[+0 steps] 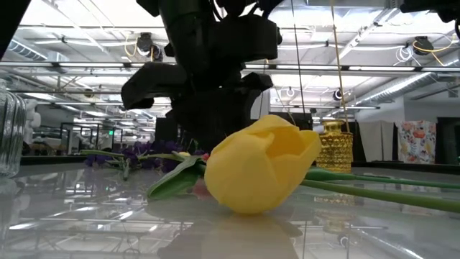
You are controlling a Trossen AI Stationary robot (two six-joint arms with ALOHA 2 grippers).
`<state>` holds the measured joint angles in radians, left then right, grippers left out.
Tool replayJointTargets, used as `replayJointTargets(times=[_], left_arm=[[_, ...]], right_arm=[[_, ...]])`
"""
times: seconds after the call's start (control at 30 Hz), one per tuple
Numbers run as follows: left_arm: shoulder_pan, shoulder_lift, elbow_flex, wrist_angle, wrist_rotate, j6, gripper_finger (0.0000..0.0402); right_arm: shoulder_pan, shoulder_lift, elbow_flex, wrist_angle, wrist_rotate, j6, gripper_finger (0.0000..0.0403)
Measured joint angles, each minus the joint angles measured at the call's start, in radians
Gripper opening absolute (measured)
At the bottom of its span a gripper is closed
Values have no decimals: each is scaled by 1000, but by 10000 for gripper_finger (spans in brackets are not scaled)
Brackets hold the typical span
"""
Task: Sort flowers into vase by color
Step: Put the red flower into the green vase
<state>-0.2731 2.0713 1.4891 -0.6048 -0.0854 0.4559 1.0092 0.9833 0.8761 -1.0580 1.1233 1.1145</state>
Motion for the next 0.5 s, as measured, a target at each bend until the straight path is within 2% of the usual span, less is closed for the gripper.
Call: replayJointTargets(times=[0.3, 0.5], left_arm=[[11, 58, 5, 9, 20, 24, 156], [9, 51, 2, 15, 5, 24, 94]], right_arm=[[0, 0, 0, 0, 0, 0, 65], [0, 0, 0, 0, 1, -1, 65]])
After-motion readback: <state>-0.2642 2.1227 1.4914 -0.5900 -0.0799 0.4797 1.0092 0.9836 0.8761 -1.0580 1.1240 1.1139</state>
